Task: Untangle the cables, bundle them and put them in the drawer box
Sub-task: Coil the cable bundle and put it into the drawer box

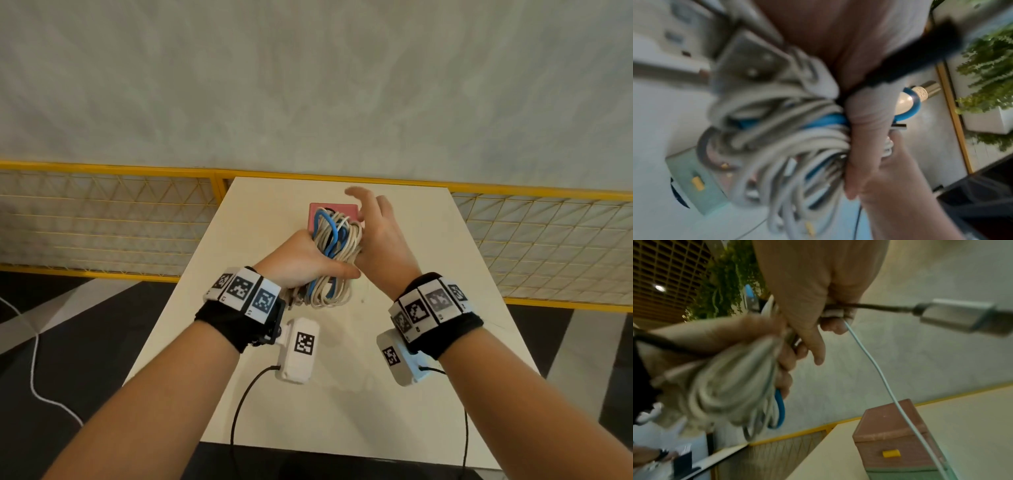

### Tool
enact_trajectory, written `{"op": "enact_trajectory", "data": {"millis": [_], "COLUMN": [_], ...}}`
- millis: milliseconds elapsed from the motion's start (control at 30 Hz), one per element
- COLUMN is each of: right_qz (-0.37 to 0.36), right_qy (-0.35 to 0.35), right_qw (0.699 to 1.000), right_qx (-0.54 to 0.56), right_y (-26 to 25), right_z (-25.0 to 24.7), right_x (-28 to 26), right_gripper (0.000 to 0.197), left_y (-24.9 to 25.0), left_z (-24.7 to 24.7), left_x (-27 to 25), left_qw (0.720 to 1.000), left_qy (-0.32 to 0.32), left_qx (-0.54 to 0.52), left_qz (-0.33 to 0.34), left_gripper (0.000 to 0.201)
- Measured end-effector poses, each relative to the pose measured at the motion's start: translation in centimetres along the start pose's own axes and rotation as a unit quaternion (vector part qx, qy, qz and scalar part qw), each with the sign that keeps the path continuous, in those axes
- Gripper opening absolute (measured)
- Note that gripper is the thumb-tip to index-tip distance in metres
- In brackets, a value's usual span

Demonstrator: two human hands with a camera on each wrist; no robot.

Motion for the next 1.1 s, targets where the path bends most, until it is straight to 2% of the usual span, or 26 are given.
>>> {"op": "enact_trajectory", "data": {"millis": [67, 133, 300, 400, 500, 567, 600, 700, 800, 867, 1067, 1100], "right_qz": [0.021, 0.035, 0.021, 0.054, 0.147, 0.238, 0.280, 0.358, 0.380, 0.383, 0.376, 0.372], "right_qy": [0.003, -0.026, -0.119, -0.138, -0.118, -0.088, -0.080, -0.048, -0.025, -0.024, -0.058, -0.070], "right_qw": [0.999, 0.998, 0.992, 0.989, 0.974, 0.942, 0.917, 0.850, 0.808, 0.796, 0.725, 0.721], "right_qx": [0.034, 0.035, 0.019, 0.031, 0.125, 0.219, 0.273, 0.384, 0.450, 0.468, 0.574, 0.580], "right_y": [0.1, 0.8, 3.1, 3.6, 2.5, 1.3, 0.7, -0.4, -1.0, -1.3, -1.6, -1.7], "right_z": [-0.5, -0.9, -1.4, -1.6, -1.1, -0.3, 0.1, 0.6, 1.0, 1.6, 1.8, 1.5], "right_x": [0.3, 0.4, -1.3, -1.8, -1.5, -1.4, -1.3, -1.1, -1.1, -1.1, -1.0, -1.0], "right_gripper": [0.084, 0.077, 0.009, 0.019, 0.023, 0.027, 0.032, 0.044, 0.045, 0.042, 0.042, 0.041], "left_y": [-0.3, -0.7, -1.4, -1.8, -1.7, -1.4, -1.2, -1.1, -1.3, -1.1, -1.1, -1.1], "left_z": [-0.1, -0.1, -1.2, -1.7, -1.0, 0.0, 0.4, 1.1, 1.3, 1.5, 1.6, 1.5], "left_x": [-0.1, -0.2, -0.1, 0.0, -0.2, -0.4, -0.5, -0.4, -0.2, -0.3, 0.1, 0.2], "left_qw": [1.000, 0.998, 0.992, 0.992, 0.992, 0.990, 0.989, 0.985, 0.984, 0.983, 0.978, 0.976], "left_qy": [0.019, 0.057, 0.119, 0.118, 0.110, 0.111, 0.110, 0.118, 0.128, 0.136, 0.170, 0.182], "left_qx": [0.006, -0.012, -0.031, -0.037, -0.053, -0.082, -0.102, -0.120, -0.119, -0.121, -0.113, -0.115], "left_qz": [0.006, 0.003, 0.008, 0.003, -0.002, 0.005, 0.014, 0.028, 0.021, 0.023, 0.027, 0.026], "left_gripper": [0.018, 0.011, 0.013, 0.019, 0.010, 0.016, 0.018, 0.025, 0.027, 0.025, 0.029, 0.026]}}
Point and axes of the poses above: each hand's wrist, its own x-axis towards the middle knuckle, its own z-axis out of the palm, y = z × x, the point moved 2 cm from there along x, towards the middle knuckle, and after that the axes turned 12 degrees about y, right-handed, at the moved point
